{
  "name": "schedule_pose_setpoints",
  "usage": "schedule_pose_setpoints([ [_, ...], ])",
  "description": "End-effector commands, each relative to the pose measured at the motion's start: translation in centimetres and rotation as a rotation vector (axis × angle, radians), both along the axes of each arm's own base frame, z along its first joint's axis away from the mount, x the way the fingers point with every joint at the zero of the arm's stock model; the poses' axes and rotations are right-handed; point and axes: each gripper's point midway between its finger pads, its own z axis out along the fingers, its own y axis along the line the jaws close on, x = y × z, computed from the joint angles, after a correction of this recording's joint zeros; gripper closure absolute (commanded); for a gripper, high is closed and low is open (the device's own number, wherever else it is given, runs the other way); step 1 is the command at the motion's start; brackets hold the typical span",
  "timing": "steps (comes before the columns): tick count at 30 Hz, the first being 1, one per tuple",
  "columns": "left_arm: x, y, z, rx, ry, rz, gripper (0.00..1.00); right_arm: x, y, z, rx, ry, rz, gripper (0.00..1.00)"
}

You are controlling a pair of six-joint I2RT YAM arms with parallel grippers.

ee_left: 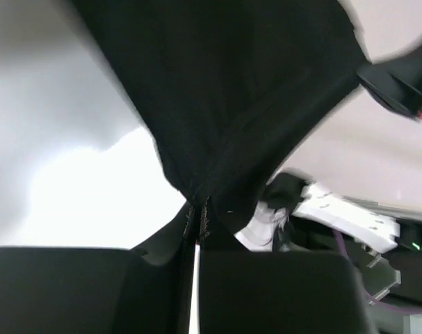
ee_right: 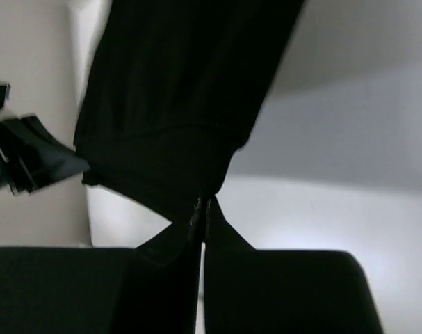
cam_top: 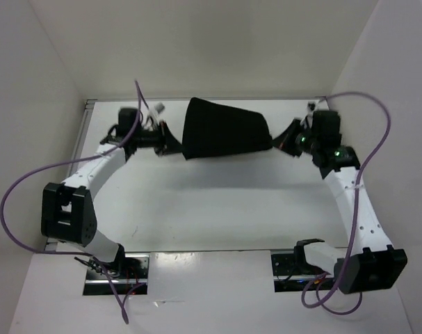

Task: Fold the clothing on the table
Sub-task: Flatten the skirt out

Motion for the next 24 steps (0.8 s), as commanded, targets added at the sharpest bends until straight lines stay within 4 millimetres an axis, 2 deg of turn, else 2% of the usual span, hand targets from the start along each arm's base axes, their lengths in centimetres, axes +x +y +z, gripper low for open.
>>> schedule_pose_setpoints([
  [1, -4.4, -0.2, -11.5, 0.088, 0.288, 0.022, 1.00, -5.5, 1.7, -11.2, 0.032, 0.301, 0.031, 1.00],
  [2, -5.9, -0.1, -13.5, 0.110, 0.334, 0.029, 1.00, -8.6, 2.3, -14.2, 0.043, 0.369, 0.050, 1.00],
  [3, -9.3, -0.1, -16.7, 0.139, 0.430, 0.016, 1.00, -11.3, 3.3, -15.8, 0.066, 0.463, 0.059, 1.00],
  [5, -12.2, 0.0, -18.6, 0.172, 0.495, -0.001, 1.00, -15.5, 3.8, -17.9, 0.095, 0.536, 0.062, 1.00],
  [6, -14.3, 0.6, -19.7, 0.207, 0.542, 0.007, 1.00, -18.0, 4.1, -18.5, 0.118, 0.618, 0.046, 1.00],
  [8, -16.0, 0.9, -19.4, 0.226, 0.536, 0.010, 1.00, -20.4, 3.8, -18.0, 0.149, 0.616, 0.029, 1.00],
  [10, -18.2, 1.7, -19.9, 0.247, 0.594, 0.023, 1.00, -23.0, 4.1, -18.0, 0.192, 0.697, 0.020, 1.00],
  [12, -19.2, 1.9, -18.7, 0.239, 0.588, 0.030, 1.00, -25.0, 4.1, -17.7, 0.234, 0.720, 0.020, 1.00],
  [16, -20.7, 2.3, -17.0, 0.224, 0.585, 0.042, 1.00, -27.0, 4.3, -16.6, 0.320, 0.733, 0.014, 1.00],
  [17, -20.6, 2.3, -16.0, 0.212, 0.546, 0.044, 1.00, -27.3, 4.3, -16.2, 0.336, 0.737, 0.012, 1.00],
  [22, -20.1, 1.7, -13.9, 0.167, 0.526, 0.058, 1.00, -26.8, 3.9, -16.0, 0.329, 0.720, -0.040, 1.00],
  [24, -20.0, 1.8, -13.9, 0.176, 0.537, 0.065, 1.00, -26.2, 4.1, -15.4, 0.328, 0.710, -0.045, 1.00],
])
